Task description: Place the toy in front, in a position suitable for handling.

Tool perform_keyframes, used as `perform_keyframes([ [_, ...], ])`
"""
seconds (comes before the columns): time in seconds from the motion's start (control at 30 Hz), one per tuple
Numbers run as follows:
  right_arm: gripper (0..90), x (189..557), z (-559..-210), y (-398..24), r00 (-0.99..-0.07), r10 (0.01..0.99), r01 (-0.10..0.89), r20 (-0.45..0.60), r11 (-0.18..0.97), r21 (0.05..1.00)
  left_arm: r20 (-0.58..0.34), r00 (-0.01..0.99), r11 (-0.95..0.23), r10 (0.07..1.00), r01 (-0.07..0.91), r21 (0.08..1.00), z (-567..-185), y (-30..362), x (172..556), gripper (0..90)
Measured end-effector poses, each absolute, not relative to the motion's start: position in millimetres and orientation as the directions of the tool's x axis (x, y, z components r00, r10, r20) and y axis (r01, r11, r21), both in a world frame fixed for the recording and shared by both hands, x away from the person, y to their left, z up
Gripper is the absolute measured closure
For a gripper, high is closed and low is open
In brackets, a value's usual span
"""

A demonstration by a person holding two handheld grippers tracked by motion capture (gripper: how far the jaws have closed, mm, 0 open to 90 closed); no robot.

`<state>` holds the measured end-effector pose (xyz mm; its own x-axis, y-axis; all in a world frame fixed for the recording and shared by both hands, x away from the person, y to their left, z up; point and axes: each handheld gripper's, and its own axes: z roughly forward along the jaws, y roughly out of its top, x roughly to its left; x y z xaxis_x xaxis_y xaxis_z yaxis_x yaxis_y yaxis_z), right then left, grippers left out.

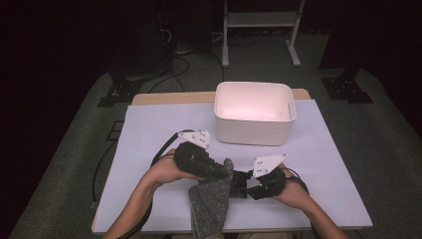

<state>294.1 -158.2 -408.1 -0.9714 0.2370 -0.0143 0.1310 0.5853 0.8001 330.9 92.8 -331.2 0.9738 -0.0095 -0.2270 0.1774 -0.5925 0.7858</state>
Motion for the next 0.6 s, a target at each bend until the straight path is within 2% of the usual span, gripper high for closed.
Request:
perform_keyframes([
  [0.23, 55.7, 291.9, -407.9, -162.4, -0.972, 0.233, 0.123, -0.022, 0.588, 0.800, -0.221, 0.975, -0.585, -0.008, 0.174, 0.792, -328.6, 96.6, 331.1, 81.2],
  [0.43, 55.7, 291.5, -408.6, -165.1, -0.972, 0.236, 0.126, -0.018, 0.582, 0.803, -0.248, 0.969, -0.614, 0.021, 0.208, 0.761, -346.2, 103.2, 334.7, 81.4],
  [0.6, 55.7, 291.5, -409.0, -163.5, -0.971, 0.237, 0.127, -0.017, 0.579, 0.805, -0.257, 0.966, -0.584, 0.004, 0.211, 0.784, -341.6, 106.4, 335.5, 83.0],
])
